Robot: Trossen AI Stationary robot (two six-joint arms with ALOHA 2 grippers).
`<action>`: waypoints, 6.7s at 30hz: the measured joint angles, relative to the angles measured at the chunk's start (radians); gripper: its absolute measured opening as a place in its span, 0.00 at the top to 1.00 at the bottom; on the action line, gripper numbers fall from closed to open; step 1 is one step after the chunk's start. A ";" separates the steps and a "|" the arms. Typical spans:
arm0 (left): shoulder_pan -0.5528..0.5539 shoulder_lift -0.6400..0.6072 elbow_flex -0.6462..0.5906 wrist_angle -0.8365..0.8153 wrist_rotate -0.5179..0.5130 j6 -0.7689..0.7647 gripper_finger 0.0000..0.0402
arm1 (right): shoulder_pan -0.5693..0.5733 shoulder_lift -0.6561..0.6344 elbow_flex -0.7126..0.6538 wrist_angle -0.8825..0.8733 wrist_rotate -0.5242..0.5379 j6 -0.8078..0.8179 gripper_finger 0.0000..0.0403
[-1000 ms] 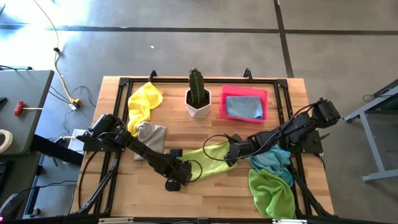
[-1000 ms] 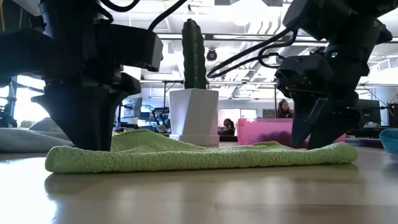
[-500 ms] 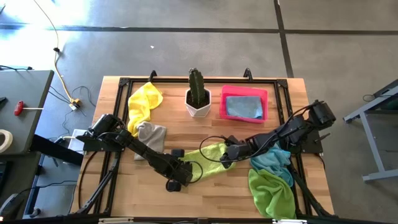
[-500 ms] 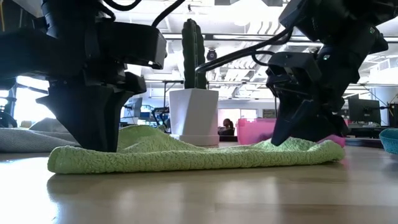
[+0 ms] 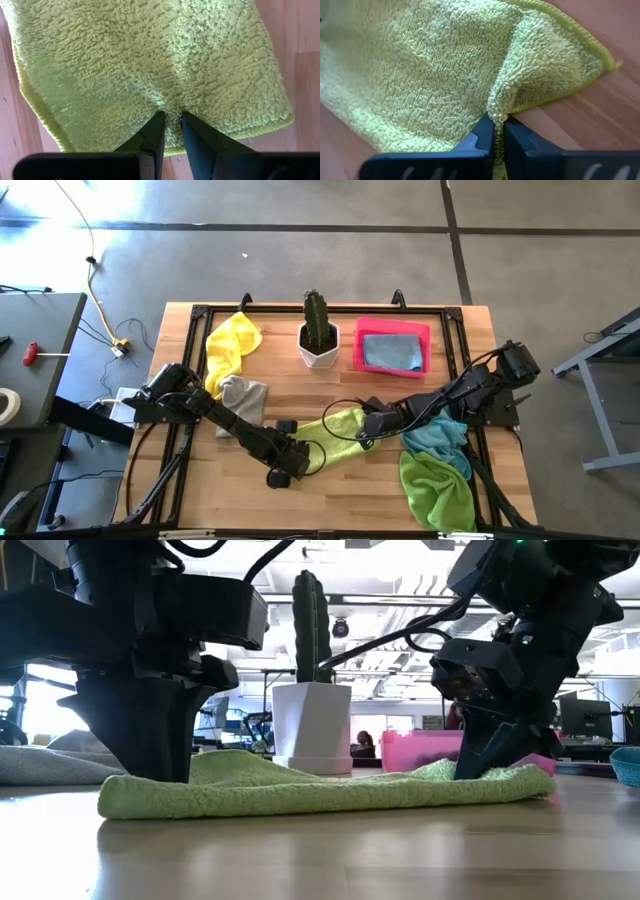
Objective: Fold microfiber towels
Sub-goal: Fold the yellow green towel, then put the yellow green towel into the pink laundry bin
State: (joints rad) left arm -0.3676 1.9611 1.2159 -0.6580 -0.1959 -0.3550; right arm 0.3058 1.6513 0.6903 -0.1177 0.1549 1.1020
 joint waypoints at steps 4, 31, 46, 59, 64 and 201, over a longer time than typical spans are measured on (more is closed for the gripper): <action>0.000 -0.007 0.019 -0.004 -0.009 0.010 0.85 | -0.004 -0.039 -0.002 -0.061 -0.020 -0.002 0.97; -0.092 -0.013 0.040 -0.110 -0.020 -0.008 0.85 | 0.012 -0.025 0.532 -0.922 0.035 0.050 0.99; -0.113 -0.014 0.042 -0.153 -0.133 0.011 0.85 | 0.038 0.243 0.835 -0.865 0.035 -0.073 0.99; -0.121 -0.015 0.042 -0.162 -0.137 0.036 0.85 | 0.039 0.314 0.887 -0.831 0.028 -0.225 0.76; -0.120 -0.015 0.042 -0.161 -0.137 0.034 0.85 | 0.051 0.314 0.943 -0.876 0.020 -0.254 0.62; -0.148 -0.015 0.042 0.021 -0.174 -0.036 0.85 | -0.265 0.082 0.505 -0.984 0.412 -0.927 1.00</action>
State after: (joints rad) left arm -0.5152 1.9457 1.2583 -0.6369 -0.3703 -0.3908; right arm 0.0403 1.7334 1.1950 -1.1020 0.5666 0.1749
